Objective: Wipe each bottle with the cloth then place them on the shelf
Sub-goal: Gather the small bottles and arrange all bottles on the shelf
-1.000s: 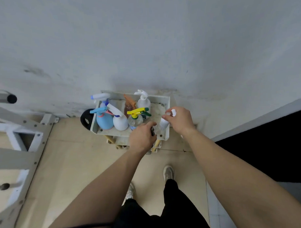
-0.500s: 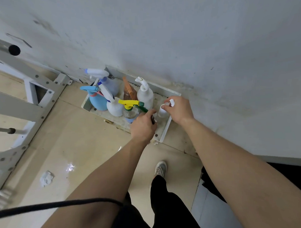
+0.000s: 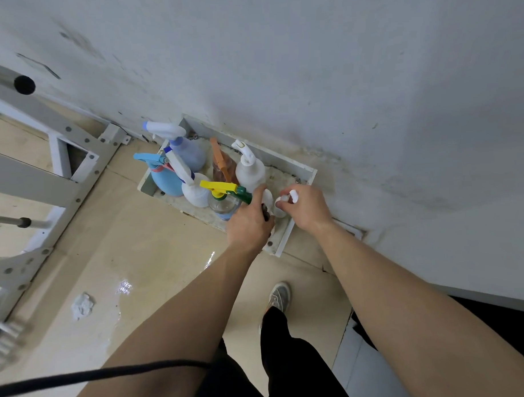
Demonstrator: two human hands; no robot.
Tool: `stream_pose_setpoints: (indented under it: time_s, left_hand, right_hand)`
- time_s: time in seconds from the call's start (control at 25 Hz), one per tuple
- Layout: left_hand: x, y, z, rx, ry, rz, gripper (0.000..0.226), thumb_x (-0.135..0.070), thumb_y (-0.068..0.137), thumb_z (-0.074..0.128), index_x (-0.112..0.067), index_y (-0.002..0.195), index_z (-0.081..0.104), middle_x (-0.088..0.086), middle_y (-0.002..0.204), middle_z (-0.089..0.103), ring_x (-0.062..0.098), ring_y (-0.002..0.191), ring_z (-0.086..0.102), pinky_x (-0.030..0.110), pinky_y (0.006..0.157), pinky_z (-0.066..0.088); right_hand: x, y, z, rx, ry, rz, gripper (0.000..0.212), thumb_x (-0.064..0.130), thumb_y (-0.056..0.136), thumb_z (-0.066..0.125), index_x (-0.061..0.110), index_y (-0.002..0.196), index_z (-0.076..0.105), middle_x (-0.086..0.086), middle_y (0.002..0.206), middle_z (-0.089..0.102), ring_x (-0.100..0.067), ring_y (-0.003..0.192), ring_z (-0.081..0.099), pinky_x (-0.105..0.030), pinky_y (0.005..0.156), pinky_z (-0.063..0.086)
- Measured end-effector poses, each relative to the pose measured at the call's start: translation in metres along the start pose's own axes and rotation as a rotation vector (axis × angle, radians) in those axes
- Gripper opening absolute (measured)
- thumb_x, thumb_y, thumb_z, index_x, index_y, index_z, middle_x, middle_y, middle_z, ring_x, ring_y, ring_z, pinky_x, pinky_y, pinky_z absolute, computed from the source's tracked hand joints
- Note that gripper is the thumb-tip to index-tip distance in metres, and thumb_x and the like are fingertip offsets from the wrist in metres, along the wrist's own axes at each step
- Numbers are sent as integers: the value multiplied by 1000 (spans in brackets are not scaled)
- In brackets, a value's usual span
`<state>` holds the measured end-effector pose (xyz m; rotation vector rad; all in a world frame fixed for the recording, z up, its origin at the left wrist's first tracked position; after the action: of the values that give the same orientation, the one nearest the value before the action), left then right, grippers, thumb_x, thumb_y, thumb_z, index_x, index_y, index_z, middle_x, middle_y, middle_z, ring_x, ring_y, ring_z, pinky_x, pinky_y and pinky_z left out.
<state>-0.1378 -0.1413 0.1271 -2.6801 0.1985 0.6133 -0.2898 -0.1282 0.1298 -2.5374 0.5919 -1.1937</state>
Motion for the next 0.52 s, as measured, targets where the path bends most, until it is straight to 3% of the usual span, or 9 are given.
stream_pose_setpoints:
  time_s: [0.12,0.2,0.32,0.44,0.52]
  left_hand:
    - [-2,-10,-4,-30,32,72,74,-31,87,66,-37,149,26,3,91,62,26,76,62,39,59,54]
    - [1,-15,-2,-25,54,88,57,-33,88,65,-30,138,39,2,97,62,27,82,63,38,59,51]
    - [4,-18,1,-17,70,128,25,-34,88,65,-24,107,52,-2,103,61,25,88,61,33,58,43]
    - [6,-17,0,-14,33,116,20,-32,87,66,-22,99,53,-2,100,61,24,87,60,33,59,43]
    - [7,-17,-1,-9,20,105,23,-33,86,68,-22,101,55,-2,102,62,24,88,60,35,61,47]
  right_hand:
    - [3,-1,5,48,-9,1,16,26,86,74,17,99,73,-1,90,72,-21,86,67,-39,76,57]
    - [3,-4,4,45,-28,-2,15,23,87,72,15,100,73,-4,91,72,-24,88,67,-40,77,57]
    - [-2,-9,2,42,-14,20,23,17,86,71,12,109,70,-8,101,73,-26,96,67,-38,83,56]
    - [-8,-15,-1,66,48,87,56,22,85,76,21,138,58,-4,117,69,-17,109,60,-27,90,45]
    - [-12,-18,-10,25,67,111,52,28,88,73,21,136,58,-3,118,64,-18,109,58,-27,87,46]
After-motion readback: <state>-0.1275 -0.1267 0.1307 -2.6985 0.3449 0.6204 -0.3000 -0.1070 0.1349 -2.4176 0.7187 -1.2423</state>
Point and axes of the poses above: each hand's wrist, its own y-axis towards the middle knuckle, its own z-axis out of the palm, x = y × z, the point moved 10 cm from there along y, towards the middle knuckle
